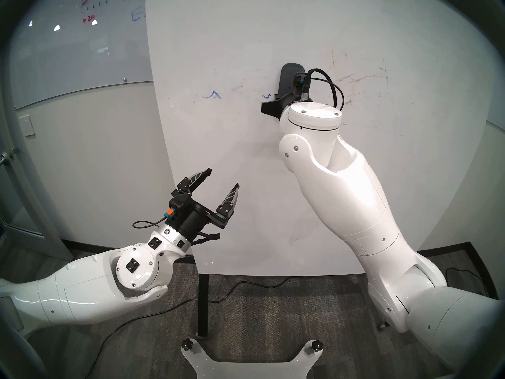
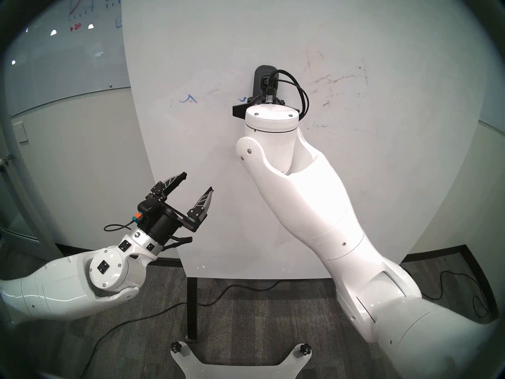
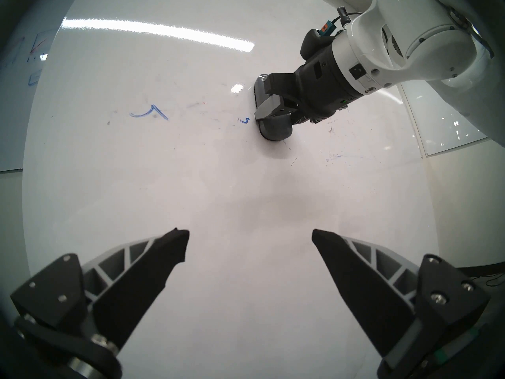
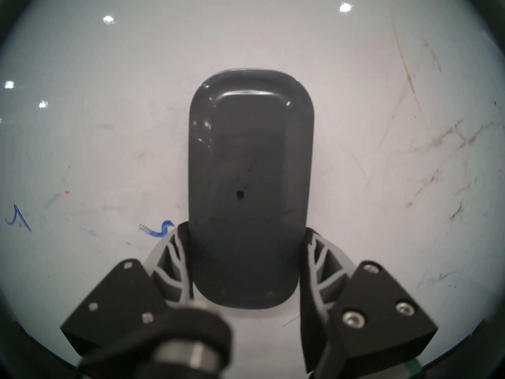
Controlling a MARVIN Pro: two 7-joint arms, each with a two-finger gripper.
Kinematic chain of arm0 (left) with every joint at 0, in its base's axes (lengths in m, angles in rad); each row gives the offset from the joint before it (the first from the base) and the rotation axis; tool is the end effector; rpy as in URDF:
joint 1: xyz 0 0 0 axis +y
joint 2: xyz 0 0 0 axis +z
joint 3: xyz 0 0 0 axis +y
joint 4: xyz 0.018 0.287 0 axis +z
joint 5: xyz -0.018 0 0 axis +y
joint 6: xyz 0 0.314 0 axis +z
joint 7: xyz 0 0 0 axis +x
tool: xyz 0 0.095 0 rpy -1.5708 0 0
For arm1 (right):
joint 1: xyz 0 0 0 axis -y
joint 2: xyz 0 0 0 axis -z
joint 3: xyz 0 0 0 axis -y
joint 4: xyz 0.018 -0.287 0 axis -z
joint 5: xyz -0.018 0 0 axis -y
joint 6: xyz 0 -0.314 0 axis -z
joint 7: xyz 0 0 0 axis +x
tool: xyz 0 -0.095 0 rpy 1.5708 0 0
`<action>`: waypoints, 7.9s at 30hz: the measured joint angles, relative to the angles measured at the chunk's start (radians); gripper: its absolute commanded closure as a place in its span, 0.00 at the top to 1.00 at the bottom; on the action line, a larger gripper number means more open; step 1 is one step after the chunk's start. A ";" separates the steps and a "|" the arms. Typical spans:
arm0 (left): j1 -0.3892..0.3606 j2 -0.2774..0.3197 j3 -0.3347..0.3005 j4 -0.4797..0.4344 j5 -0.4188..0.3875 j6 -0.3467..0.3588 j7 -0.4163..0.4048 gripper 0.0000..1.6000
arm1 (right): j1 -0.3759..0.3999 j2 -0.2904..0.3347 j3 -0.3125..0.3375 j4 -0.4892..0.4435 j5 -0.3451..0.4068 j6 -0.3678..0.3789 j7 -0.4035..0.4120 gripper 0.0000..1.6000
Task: Erase all marks on the whiteboard with the eraser
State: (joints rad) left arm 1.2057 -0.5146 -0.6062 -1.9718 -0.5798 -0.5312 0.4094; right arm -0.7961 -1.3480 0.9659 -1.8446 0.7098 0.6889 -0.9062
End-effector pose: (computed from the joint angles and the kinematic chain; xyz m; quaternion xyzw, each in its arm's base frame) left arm 0.3539 -0.0178 -0.1958 0.5285 -0.2122 0.8068 0.1570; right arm 0.4642 0.1279 0.0102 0.6872 -0.0117 0.7261 0.0184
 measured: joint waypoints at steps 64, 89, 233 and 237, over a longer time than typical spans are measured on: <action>-0.001 0.000 0.001 0.000 0.000 0.000 0.000 1.00 | 0.046 -0.083 -0.134 0.127 -0.071 -0.025 -0.112 0.00; -0.001 0.001 0.001 0.000 0.000 0.000 0.000 1.00 | 0.067 -0.118 -0.217 0.142 -0.031 -0.039 -0.041 0.00; -0.002 0.001 0.002 0.000 -0.001 -0.001 0.001 1.00 | 0.151 -0.331 -0.293 0.401 -0.036 0.047 -0.053 0.00; -0.002 0.001 0.002 0.000 -0.001 -0.001 0.001 1.00 | 0.153 -0.338 -0.294 0.411 -0.042 0.044 -0.053 0.00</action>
State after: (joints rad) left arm 1.2041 -0.5134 -0.6044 -1.9719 -0.5807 -0.5322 0.4101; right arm -0.6434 -1.6859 0.6719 -1.4340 0.6674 0.7329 -0.9595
